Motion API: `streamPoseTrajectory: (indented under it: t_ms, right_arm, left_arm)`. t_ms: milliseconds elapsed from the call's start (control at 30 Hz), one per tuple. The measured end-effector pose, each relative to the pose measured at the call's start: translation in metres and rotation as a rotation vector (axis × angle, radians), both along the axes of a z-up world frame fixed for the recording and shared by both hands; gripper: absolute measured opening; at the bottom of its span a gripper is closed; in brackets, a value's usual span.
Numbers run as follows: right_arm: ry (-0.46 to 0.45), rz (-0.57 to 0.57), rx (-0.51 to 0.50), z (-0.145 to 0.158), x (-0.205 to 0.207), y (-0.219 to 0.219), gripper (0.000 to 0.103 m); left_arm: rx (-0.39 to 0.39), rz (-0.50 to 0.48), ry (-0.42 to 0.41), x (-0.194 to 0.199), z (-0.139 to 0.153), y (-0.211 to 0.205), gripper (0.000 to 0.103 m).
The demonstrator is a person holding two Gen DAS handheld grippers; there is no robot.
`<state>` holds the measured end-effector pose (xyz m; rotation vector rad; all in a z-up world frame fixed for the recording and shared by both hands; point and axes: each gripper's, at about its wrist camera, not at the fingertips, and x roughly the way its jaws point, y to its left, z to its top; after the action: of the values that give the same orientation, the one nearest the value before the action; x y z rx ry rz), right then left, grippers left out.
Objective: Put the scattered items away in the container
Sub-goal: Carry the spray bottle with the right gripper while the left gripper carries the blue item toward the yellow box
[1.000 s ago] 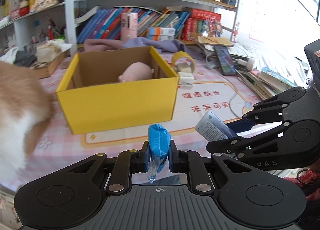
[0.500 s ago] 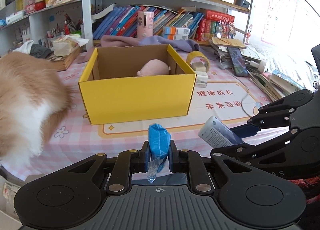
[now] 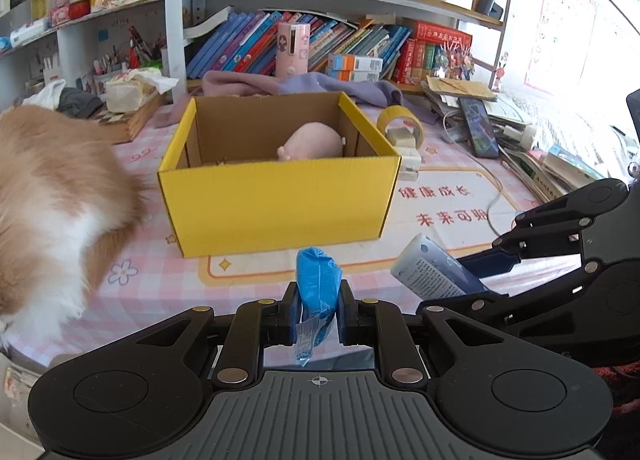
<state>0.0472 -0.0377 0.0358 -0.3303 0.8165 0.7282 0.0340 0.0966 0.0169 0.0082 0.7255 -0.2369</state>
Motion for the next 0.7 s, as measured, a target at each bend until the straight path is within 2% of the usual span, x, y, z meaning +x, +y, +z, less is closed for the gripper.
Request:
streamPoseTrajectory:
  t_ms: [333, 533, 700]
  right_arm:
    - [-0.09, 0.055, 0.091, 0.041, 0.049, 0.006, 0.03]
    - [-0.158, 0.083, 0.142, 0.064, 0.095, 0.013, 0.03]
    - [-0.203, 0.1, 0.126, 0.067, 0.14, 0.021, 0.03]
  left_arm:
    - [-0.01, 0.041, -0.092, 0.038, 0.03, 0.005, 0.016]
    - [0.011, 0.066, -0.146, 0.079, 0.05, 0.01, 0.016]
    - [0.048, 0.073, -0.177, 0.121, 0.06, 0.012, 0.016]
